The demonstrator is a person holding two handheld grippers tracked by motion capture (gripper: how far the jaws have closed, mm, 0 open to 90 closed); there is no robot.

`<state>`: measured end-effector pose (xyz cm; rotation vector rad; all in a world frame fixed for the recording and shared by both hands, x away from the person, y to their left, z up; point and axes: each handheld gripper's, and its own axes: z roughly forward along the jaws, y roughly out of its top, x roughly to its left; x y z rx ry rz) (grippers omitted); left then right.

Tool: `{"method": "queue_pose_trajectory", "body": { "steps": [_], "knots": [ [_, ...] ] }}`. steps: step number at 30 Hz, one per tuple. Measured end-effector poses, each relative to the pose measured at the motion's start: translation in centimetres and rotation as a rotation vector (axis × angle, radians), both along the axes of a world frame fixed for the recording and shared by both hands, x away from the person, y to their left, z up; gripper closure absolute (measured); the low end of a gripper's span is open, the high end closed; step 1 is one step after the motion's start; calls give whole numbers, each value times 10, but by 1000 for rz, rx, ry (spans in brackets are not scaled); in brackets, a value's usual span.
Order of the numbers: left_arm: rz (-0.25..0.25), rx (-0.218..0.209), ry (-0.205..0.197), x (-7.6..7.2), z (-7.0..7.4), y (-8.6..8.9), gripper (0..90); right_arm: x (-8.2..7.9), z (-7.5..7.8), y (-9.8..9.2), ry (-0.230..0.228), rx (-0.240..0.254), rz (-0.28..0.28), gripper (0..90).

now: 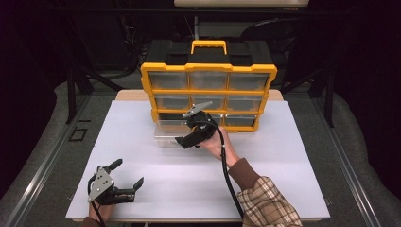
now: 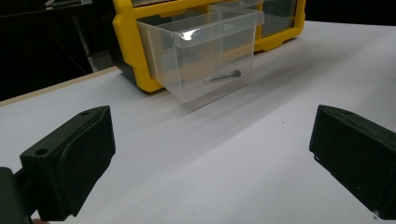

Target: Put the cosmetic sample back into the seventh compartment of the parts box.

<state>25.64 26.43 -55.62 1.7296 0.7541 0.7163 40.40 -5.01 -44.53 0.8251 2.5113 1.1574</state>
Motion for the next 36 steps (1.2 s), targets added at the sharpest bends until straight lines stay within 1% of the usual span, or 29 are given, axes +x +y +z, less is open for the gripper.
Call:
{"method": "queue_pose_trajectory", "body": {
  "steps": [3, 8, 12, 19, 22, 25, 32, 36],
  "knots": [
    [1, 0, 1, 0, 0, 0, 2, -7, 0, -7, -2, 3, -1, 36],
    [-2, -2, -1, 0, 0, 0, 2, -17, -1, -22, -21, 11, -7, 13],
    [-5, 0, 0, 0, 0, -1, 2, -26, 0, -36, -37, 27, -30, 5],
    [-5, -1, -2, 0, 0, 0, 2, -44, -4, -62, -82, 45, -69, 3],
    [-6, -1, 0, 0, 0, -1, 2, -53, -7, -74, -100, 50, -84, 3],
    [-5, -2, 0, 0, 0, -1, 2, -62, -12, -85, -112, 45, -91, 2],
    [-3, 1, 4, 0, 0, -1, 2, -83, -28, -113, -155, 52, -136, 0],
    [-5, 4, 3, 1, 0, -1, 2, -92, -39, -126, -154, 58, -165, 0]
  ]
}}
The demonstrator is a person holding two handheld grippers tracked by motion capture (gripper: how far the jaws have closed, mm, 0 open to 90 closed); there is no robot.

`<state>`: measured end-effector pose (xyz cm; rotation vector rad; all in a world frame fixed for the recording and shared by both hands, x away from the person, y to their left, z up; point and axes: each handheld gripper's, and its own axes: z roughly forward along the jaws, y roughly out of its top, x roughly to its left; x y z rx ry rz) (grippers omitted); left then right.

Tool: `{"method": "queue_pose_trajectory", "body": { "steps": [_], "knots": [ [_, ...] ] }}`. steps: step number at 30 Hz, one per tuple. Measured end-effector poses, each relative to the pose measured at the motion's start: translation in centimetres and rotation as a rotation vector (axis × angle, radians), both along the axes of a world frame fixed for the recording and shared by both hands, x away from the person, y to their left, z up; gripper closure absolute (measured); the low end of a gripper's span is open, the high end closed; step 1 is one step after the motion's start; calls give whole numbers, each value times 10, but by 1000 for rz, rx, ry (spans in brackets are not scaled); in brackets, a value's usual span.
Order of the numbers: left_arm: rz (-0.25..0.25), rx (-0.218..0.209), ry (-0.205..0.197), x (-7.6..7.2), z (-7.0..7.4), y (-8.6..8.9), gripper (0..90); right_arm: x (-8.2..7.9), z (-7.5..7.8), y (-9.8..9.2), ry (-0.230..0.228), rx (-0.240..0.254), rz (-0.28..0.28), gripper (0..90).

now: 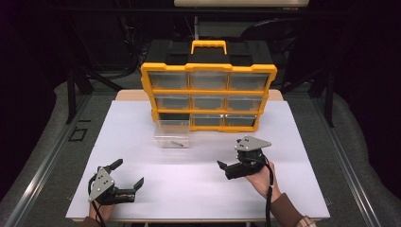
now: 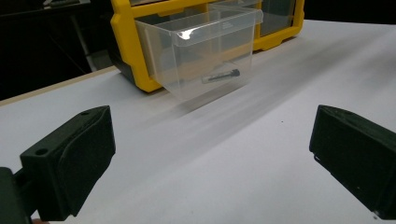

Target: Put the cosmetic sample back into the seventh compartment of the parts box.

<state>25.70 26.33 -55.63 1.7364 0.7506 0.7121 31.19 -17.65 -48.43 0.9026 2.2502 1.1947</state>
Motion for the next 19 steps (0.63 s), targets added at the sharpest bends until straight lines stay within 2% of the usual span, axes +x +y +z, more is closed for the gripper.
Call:
{"method": "queue_pose_trajectory", "body": {
  "steps": [8, 13, 19],
  "knots": [
    [0, 2, 2, 0, -1, 0, 2, -17, -20, -20, -6, 18, -52, 0],
    [1, 5, 6, 1, -1, -1, 2, -28, -31, -27, -13, 0, -69, 0],
    [-1, 15, 9, 3, -2, -3, 2, -44, -39, -36, -37, 13, -90, 0]
  ]
}}
